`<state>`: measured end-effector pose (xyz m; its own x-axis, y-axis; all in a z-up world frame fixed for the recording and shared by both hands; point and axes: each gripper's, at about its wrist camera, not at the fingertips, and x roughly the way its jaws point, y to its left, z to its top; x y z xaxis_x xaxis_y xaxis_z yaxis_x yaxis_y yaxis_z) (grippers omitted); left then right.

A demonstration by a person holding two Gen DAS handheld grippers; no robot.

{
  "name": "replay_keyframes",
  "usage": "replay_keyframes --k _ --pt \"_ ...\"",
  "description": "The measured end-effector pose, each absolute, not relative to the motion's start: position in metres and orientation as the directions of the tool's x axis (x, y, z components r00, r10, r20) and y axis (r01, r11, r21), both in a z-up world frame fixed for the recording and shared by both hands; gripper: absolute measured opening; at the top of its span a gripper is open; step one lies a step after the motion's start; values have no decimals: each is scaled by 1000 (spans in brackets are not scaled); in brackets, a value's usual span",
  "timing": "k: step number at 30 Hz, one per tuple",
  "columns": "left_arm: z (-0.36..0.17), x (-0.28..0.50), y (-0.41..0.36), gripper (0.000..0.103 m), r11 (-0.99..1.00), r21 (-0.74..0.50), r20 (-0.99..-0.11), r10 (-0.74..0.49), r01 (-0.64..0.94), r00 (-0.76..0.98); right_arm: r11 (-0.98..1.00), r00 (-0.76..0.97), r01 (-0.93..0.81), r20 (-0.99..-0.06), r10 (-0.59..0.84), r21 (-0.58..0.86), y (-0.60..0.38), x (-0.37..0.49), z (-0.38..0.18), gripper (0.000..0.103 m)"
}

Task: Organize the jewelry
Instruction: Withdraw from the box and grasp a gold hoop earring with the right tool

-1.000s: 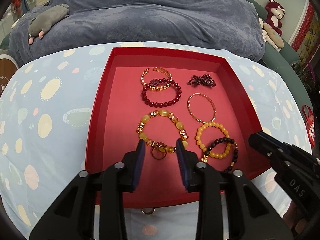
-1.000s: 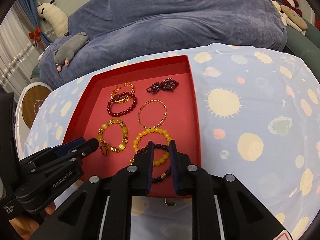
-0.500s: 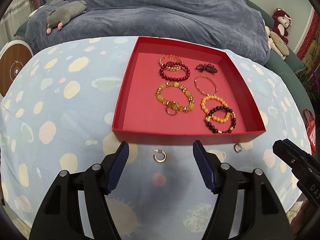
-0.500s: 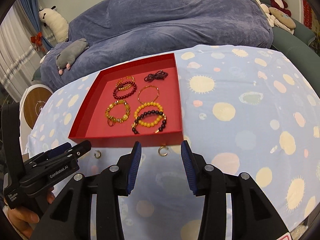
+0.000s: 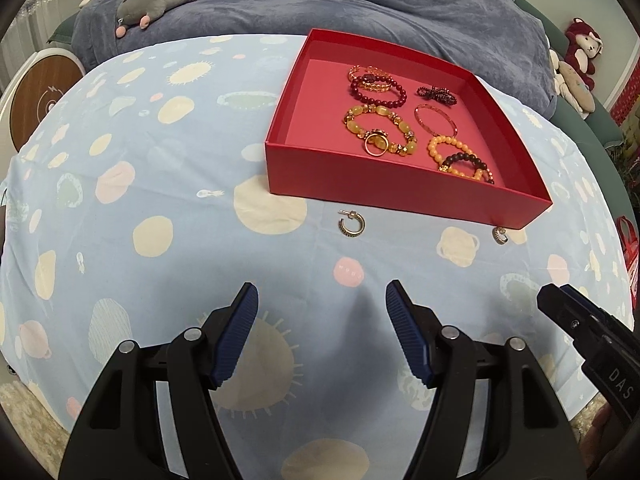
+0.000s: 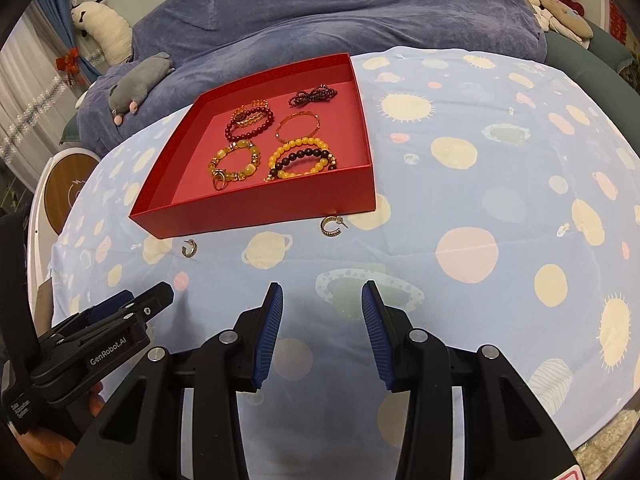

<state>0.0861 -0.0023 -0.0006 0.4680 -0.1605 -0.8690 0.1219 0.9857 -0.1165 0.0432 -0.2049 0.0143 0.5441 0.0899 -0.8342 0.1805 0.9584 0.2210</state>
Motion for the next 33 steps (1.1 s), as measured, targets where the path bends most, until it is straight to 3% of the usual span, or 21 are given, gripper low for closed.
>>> replay_keyframes --k 14,17,24,33 --pt "-9 102 -10 63 984 -124 -871 -168 125 461 973 534 150 -842 71 177 -200 92 -6 36" --pt "-9 104 -10 63 985 -125 -869 -168 121 466 974 531 144 -844 72 174 -199 99 -9 29" --pt "-10 111 -10 63 986 -116 -868 -157 116 471 976 522 140 -850 71 167 -198 112 -15 24" --pt "-10 119 -12 63 986 -116 -866 -158 118 474 978 519 145 -853 53 149 -203 114 -20 4"
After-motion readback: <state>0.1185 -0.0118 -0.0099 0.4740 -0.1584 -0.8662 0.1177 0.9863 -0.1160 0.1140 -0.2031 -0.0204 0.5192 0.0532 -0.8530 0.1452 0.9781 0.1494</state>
